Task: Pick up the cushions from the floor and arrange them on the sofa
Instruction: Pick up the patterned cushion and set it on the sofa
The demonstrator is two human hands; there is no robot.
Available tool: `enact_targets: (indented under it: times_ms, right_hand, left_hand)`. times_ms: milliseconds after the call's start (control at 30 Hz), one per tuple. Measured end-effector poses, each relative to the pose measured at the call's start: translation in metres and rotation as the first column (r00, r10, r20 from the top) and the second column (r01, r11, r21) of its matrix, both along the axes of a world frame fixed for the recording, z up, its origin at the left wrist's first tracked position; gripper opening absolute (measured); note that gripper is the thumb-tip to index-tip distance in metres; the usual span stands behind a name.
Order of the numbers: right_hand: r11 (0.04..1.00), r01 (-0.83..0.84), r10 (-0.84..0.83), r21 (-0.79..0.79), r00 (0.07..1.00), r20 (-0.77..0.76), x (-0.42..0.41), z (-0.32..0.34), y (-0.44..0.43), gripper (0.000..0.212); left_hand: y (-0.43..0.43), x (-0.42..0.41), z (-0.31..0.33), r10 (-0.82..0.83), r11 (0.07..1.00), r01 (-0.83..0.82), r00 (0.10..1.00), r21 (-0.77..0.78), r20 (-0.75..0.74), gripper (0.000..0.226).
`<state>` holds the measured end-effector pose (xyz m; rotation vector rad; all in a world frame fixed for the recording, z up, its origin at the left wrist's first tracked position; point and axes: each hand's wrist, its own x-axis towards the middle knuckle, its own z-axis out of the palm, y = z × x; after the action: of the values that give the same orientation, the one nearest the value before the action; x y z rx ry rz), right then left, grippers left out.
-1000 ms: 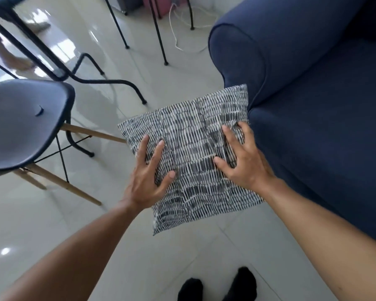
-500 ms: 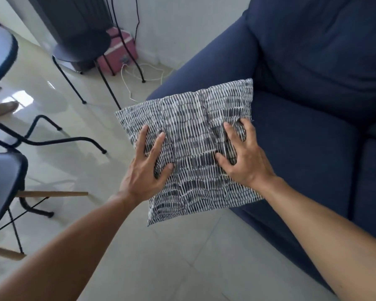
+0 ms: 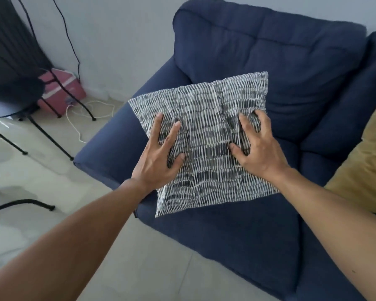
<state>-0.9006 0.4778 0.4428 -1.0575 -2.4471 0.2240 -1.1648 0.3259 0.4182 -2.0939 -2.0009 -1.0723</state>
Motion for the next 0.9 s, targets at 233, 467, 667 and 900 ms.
enact_targets:
  times_ms: [233, 467, 667, 900]
  right_hand:
    - [0.982, 0.177, -0.17, 0.064, 0.98, -0.107, 0.017, -0.001, 0.069, 0.081]
    - [0.939, 0.328, -0.299, 0.104, 0.928, -0.224, 0.016, -0.025, 0.109, 0.077]
    - [0.913, 0.404, -0.383, 0.056, 0.896, -0.226, 0.014, -0.044, 0.137, 0.081]
    - [0.896, 0.445, -0.436, 0.007, 0.88, -0.188, 0.016, -0.071, 0.166, 0.081]
  left_hand:
    - [0.131, -0.003, 0.014, -0.192, 0.979, 0.191, 0.981, 0.069, 0.007, 0.074]
    - [0.225, -0.014, 0.011, -0.329, 0.939, 0.331, 0.944, 0.089, -0.039, 0.076]
    - [0.283, -0.023, -0.002, -0.411, 0.902, 0.419, 0.907, 0.104, -0.093, 0.075]
    - [0.32, -0.018, -0.034, -0.412, 0.905, 0.419, 0.907, 0.071, -0.091, 0.076]
